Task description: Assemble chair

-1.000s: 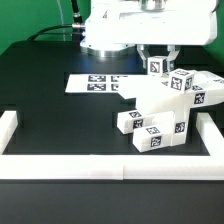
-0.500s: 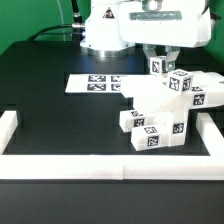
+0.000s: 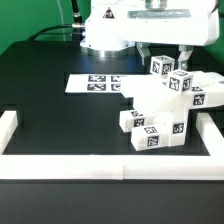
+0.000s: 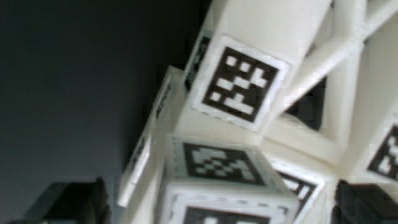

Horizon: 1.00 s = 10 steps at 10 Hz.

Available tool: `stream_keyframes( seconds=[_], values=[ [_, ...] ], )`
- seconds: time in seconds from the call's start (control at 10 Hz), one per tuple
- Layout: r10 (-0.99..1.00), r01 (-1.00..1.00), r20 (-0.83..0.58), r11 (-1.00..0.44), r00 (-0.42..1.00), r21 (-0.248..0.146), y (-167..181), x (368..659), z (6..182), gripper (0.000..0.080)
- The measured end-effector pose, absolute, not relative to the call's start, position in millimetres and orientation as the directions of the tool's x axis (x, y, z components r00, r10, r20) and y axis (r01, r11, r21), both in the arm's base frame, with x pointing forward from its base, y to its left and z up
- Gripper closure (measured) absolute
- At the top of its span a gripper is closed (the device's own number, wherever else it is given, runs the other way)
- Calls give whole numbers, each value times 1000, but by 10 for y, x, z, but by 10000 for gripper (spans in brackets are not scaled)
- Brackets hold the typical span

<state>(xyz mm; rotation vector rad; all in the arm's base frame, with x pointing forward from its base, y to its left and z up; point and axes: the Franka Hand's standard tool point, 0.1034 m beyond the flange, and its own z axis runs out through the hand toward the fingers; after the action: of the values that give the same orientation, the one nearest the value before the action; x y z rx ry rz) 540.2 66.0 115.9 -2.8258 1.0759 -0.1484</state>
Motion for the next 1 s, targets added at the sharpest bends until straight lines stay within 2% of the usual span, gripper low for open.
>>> stream_keyframes(
  seconds=[0.4, 0.5, 0.7, 1.0],
  values=[
    [-425, -414, 93, -903, 901, -117, 641, 5410, 1161, 151],
    [-358, -349, 105, -932, 928, -96, 663, 5421, 1172, 151],
    [-129, -126, 126, -992, 984, -28, 685, 5437, 1187, 151],
    [72, 72, 130, -997, 989, 4, 677, 5444, 1190, 151]
  ],
)
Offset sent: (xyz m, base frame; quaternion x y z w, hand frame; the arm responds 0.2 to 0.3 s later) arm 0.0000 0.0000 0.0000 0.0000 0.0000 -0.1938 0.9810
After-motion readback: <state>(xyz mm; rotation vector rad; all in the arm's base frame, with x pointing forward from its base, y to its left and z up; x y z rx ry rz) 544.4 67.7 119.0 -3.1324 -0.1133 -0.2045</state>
